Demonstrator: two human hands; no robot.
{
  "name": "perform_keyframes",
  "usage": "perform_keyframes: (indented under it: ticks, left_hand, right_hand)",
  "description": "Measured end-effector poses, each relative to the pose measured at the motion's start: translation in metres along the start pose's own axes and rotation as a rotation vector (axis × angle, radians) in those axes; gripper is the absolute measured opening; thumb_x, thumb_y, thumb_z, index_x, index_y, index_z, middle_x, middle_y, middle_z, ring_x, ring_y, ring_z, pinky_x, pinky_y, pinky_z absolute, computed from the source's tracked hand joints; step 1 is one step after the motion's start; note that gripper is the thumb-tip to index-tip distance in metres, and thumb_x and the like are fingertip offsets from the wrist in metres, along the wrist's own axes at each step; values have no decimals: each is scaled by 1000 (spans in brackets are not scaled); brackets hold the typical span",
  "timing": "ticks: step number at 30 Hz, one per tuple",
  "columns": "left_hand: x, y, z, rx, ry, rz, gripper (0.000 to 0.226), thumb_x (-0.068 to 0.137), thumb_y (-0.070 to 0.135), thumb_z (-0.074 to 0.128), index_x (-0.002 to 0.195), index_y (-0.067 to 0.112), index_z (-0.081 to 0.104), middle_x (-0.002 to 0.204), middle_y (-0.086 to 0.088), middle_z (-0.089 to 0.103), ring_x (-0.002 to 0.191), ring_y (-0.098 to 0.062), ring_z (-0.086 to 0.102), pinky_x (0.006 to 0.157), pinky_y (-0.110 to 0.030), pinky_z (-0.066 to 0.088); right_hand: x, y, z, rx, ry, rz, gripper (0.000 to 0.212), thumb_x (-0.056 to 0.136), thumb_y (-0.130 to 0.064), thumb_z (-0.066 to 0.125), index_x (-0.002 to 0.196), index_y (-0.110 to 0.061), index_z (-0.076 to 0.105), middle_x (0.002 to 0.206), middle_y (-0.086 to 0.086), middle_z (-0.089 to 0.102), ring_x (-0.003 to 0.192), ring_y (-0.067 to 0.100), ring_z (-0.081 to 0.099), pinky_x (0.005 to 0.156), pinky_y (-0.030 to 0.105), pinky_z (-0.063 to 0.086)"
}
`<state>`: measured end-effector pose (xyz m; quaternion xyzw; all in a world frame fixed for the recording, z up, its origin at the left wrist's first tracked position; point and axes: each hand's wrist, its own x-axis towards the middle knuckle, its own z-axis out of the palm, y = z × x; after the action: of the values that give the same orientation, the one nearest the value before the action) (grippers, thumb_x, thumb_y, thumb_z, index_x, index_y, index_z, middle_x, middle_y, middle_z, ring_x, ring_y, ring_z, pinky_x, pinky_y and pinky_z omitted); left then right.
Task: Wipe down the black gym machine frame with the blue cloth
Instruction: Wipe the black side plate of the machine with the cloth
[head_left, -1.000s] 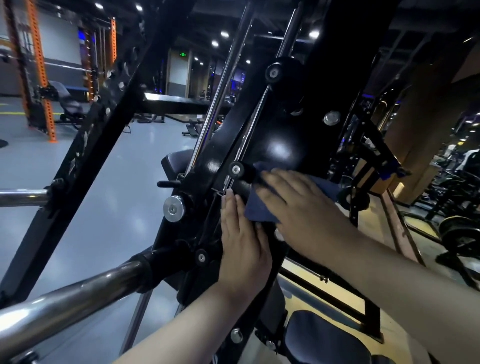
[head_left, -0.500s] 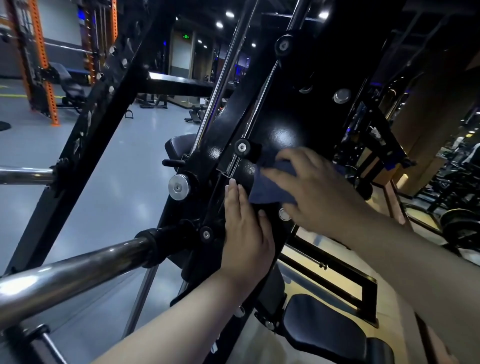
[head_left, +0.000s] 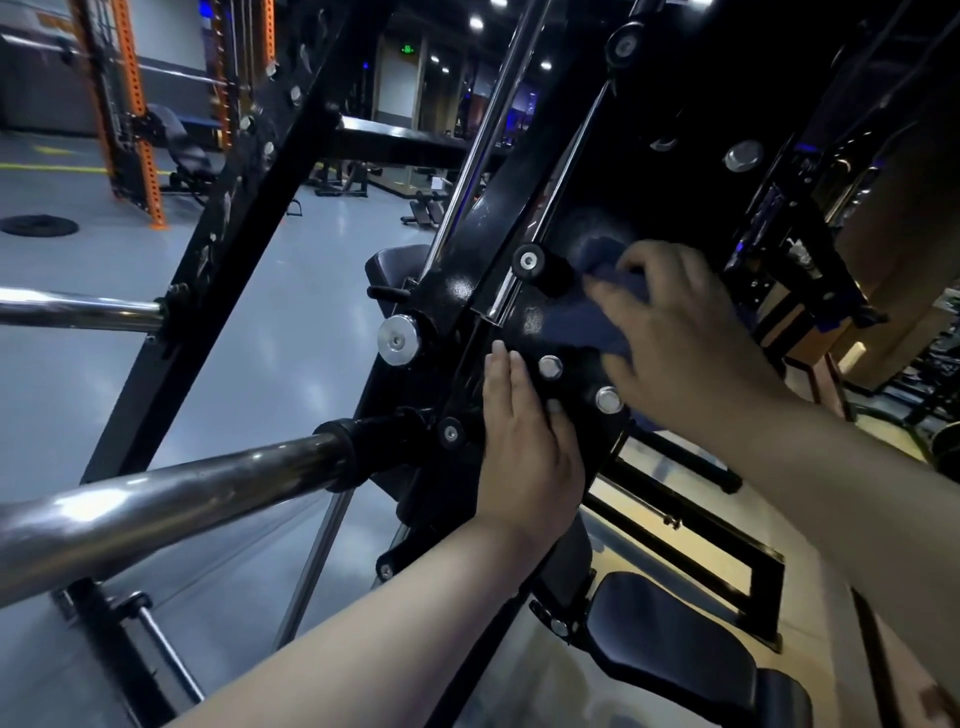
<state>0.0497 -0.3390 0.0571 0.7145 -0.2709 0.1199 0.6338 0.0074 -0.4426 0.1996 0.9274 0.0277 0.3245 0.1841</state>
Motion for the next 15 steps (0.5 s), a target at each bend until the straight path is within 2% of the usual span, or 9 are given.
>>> perform_keyframes:
  ticks: [4,6,8,9,11,13,15]
  left_hand:
    - [-3,-7,-6,-55,-24,32,55,106,22,28,160,13,22,169,0,-3,153,-2,-11,127,-35,8]
    - [-9,-1,-8,-128,19,-13,54,108,19,31,160,14,19,169,4,-4,151,5,-9,126,-27,8]
    - [-18,11,-9,-150,140,-1,60,107,14,37,161,9,11,169,-2,-6,150,7,-7,120,-12,6]
    - [-24,17,-6,-172,191,32,62,105,13,39,160,9,10,168,-4,-5,151,5,-5,118,-9,7]
    - [-28,27,2,-319,174,71,62,104,24,41,160,16,17,167,-1,0,153,-1,3,122,-16,11]
    - [-21,39,9,-585,117,-81,68,96,46,37,159,24,24,166,14,5,151,4,9,126,-30,15]
    - [-11,43,17,-634,132,-206,80,89,60,38,159,26,22,165,22,2,151,6,6,127,-38,14]
  right_hand:
    - [-19,-21,14,51,-125,-143,56,74,-33,41,119,-11,66,111,13,51,103,35,48,82,50,52]
    - [-20,-23,14,92,-138,-130,59,75,-34,39,122,-11,65,114,12,50,105,34,48,84,51,52]
    - [-23,-28,17,100,-160,-83,67,75,-38,37,133,-10,59,123,12,47,114,34,45,93,51,49]
    - [-26,-32,19,94,-200,-80,74,76,-41,36,140,-9,53,131,13,43,122,35,40,100,51,44]
    - [-32,-35,24,142,-303,-103,81,77,-40,41,154,-14,34,147,10,26,138,30,22,114,47,29]
    - [-33,-24,16,327,-473,-76,96,77,-29,63,161,-21,16,156,2,12,147,19,9,121,37,14]
    - [-28,-8,0,633,-645,9,109,74,-18,72,163,-25,9,163,-7,12,151,8,12,125,32,15]
